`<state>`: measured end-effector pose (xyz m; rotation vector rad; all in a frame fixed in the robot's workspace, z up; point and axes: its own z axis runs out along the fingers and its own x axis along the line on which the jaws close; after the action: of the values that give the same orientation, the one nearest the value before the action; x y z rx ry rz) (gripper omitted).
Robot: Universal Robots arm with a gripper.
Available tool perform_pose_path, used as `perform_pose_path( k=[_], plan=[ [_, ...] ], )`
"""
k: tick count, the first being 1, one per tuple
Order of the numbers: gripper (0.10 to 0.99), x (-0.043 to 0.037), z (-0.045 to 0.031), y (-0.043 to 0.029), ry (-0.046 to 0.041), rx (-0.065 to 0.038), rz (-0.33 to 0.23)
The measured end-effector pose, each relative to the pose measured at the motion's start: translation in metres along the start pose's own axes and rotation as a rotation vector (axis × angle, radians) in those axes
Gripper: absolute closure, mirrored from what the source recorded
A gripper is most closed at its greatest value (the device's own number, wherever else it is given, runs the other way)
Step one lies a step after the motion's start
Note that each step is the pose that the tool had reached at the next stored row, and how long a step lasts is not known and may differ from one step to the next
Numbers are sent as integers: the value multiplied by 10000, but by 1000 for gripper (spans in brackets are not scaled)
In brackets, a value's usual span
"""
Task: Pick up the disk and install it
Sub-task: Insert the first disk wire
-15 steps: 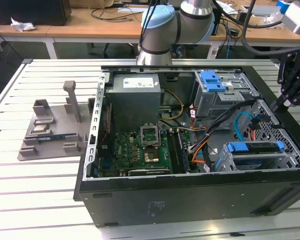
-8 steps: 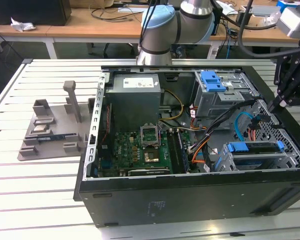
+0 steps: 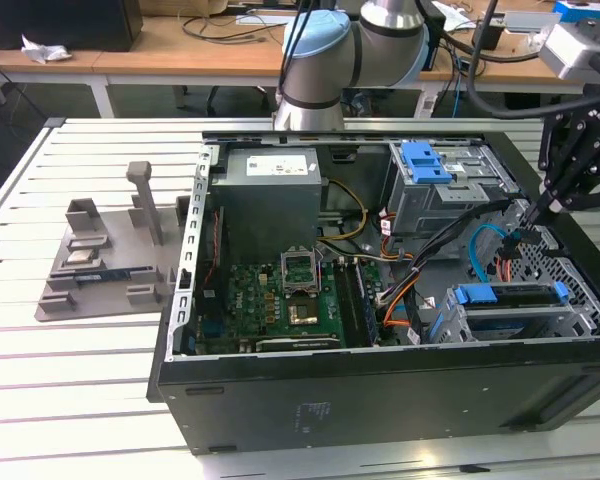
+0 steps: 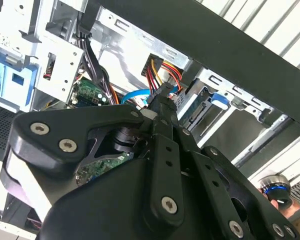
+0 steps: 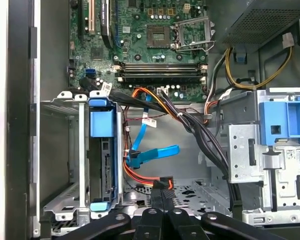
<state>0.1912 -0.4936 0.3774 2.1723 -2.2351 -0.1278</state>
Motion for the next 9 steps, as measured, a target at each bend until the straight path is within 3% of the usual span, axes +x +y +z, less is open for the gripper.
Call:
perform_pose_path(
  k=[5, 8, 9],
  plan=[
    [973, -1, 7, -1, 3, 0, -1],
    [792, -1, 8, -1, 3, 0, -1],
    [792, -1, 9, -1, 3, 0, -1]
  ],
)
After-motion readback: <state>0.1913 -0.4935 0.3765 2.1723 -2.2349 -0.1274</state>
